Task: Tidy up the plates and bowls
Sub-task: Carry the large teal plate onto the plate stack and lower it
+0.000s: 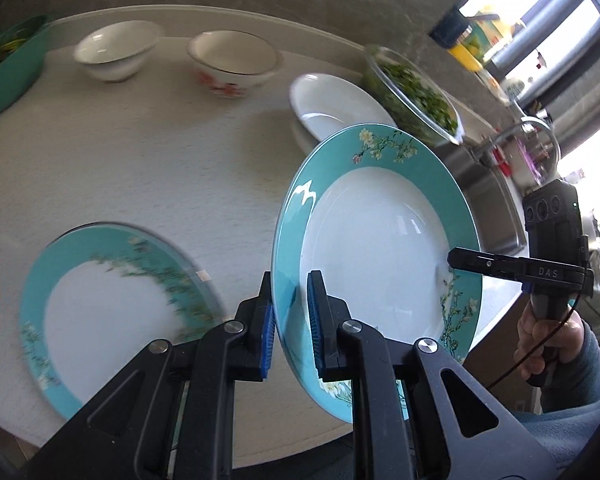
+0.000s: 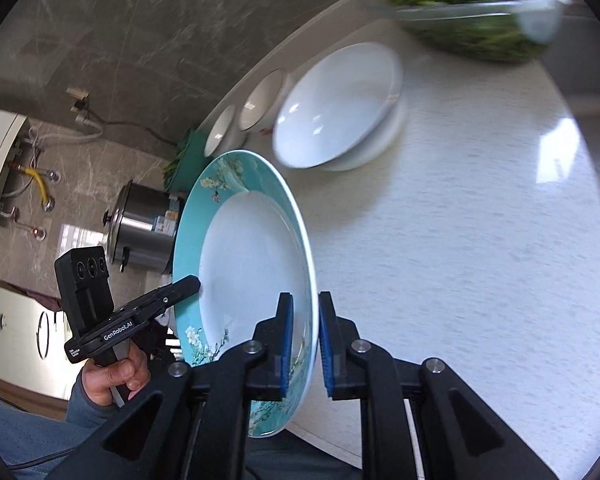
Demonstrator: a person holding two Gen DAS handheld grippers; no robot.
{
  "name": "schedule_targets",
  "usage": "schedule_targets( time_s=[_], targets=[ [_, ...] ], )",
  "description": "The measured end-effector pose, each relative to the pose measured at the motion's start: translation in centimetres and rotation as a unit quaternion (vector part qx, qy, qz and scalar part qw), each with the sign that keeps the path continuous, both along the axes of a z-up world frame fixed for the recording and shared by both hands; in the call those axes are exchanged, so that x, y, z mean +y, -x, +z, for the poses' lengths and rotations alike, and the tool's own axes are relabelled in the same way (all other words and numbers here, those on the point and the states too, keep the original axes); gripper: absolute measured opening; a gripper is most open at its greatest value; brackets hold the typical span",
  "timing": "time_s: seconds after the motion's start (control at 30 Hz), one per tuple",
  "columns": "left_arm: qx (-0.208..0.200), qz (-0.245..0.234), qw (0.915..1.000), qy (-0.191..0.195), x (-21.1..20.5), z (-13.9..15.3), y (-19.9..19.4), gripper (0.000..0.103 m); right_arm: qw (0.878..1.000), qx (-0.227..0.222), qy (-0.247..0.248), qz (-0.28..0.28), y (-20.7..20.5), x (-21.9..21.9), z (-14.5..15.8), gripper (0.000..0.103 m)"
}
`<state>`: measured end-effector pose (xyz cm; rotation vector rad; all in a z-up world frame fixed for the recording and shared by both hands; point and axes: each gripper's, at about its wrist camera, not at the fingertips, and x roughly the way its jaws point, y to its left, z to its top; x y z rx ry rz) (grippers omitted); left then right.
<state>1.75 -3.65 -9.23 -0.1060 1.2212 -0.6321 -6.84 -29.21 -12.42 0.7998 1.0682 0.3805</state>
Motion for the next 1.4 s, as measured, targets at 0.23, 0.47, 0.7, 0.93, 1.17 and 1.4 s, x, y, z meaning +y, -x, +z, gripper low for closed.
schedule_targets(
  time_s=[0.23, 0.47, 0.7, 0.93, 1.17, 1.4],
  targets=[
    [-0.009, 0.077, 0.9968, -0.02, 11.6, -0.1, -0.3, 0.013, 0.996, -0.002, 0.007, 0.087, -4.7, 9.0, 0.2, 0.018],
    [0.009, 0.122, 0.9915, -0.042, 20.4, -3.5, -0.9, 0.014, 0.99, 0.018, 0.033, 0.139, -7.7, 16.7, -2.2, 0.018],
    [0.014, 0.12, 0.9906, -0.063, 23.7, -6.4, -1.2, 0.017, 0.986, 0.035, 0.064, 0.15, -8.8, 19.3, -3.7, 0.018],
    [0.002, 0.097, 0.9899, -0.103, 24.2, -7.6, -1.3, 0.017, 0.98, 0.025, 0.127, 0.151, -8.9, 21.1, -3.4, 0.018],
    [-0.008, 0.087, 0.9897, -0.113, 23.7, -7.4, -1.6, 0.017, 0.964, 0.0, 0.208, 0.164, -7.8, 22.6, -3.1, 0.02],
    [-0.003, 0.075, 0.9911, -0.109, 22.3, -7.6, -2.5, 0.017, 0.918, -0.037, 0.341, 0.201, -6.8, 25.6, -2.4, 0.035]
  ],
)
